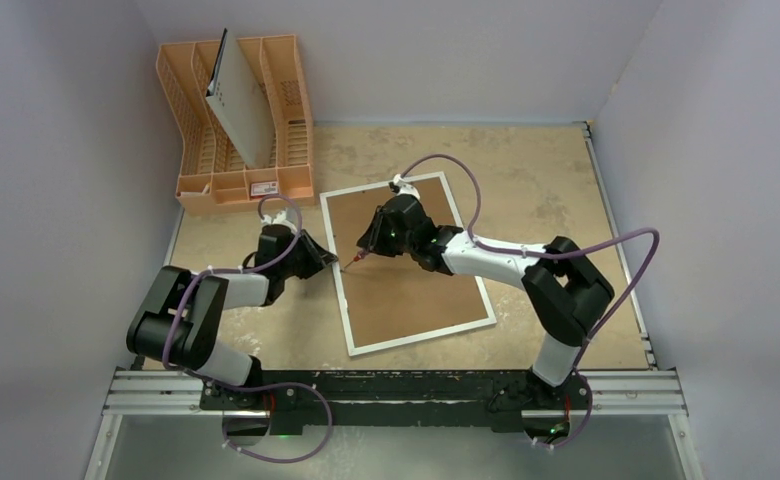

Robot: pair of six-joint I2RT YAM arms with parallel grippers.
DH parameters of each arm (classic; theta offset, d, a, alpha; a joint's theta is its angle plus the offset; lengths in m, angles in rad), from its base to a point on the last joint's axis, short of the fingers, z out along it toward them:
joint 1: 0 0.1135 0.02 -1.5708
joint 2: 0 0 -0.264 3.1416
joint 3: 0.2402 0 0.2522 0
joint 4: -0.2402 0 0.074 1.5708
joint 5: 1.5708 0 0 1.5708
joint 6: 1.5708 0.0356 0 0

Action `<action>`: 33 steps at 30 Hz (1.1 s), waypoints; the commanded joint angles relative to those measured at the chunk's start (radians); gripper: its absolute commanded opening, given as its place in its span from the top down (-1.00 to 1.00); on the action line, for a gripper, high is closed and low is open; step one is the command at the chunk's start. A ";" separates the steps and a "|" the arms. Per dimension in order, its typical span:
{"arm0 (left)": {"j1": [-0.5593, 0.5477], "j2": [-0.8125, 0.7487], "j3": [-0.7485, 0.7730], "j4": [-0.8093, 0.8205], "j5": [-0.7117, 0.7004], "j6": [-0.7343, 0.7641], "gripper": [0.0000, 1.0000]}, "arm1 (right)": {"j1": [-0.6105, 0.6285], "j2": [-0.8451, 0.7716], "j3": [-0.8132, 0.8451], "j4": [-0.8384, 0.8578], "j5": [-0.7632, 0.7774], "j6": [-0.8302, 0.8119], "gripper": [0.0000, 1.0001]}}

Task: Take the photo out of the frame
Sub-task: Release the photo frame item from the photo frame.

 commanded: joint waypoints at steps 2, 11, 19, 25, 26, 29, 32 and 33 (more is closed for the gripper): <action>-0.070 0.020 -0.046 -0.043 0.030 -0.048 1.00 | 0.121 0.028 0.097 -0.150 0.042 0.013 1.00; -0.083 0.004 -0.049 -0.040 0.022 -0.059 1.00 | 0.211 0.088 0.260 -0.272 0.163 -0.052 1.00; -0.086 0.000 -0.055 -0.039 0.022 -0.059 1.00 | 0.281 0.160 0.409 -0.350 0.248 -0.086 1.00; -0.086 -0.001 -0.055 -0.039 0.018 -0.058 1.00 | 0.332 0.226 0.528 -0.411 0.303 -0.128 1.00; -0.086 -0.002 -0.056 -0.039 0.018 -0.058 1.00 | 0.340 0.239 0.548 -0.425 0.313 -0.135 1.00; -0.087 0.000 -0.057 -0.038 0.018 -0.057 1.00 | 0.354 0.265 0.587 -0.443 0.327 -0.144 1.00; -0.086 -0.001 -0.057 -0.038 0.018 -0.056 1.00 | 0.361 0.282 0.614 -0.459 0.349 -0.155 1.00; -0.086 0.000 -0.058 -0.038 0.018 -0.055 1.00 | 0.365 0.287 0.628 -0.467 0.360 -0.163 1.00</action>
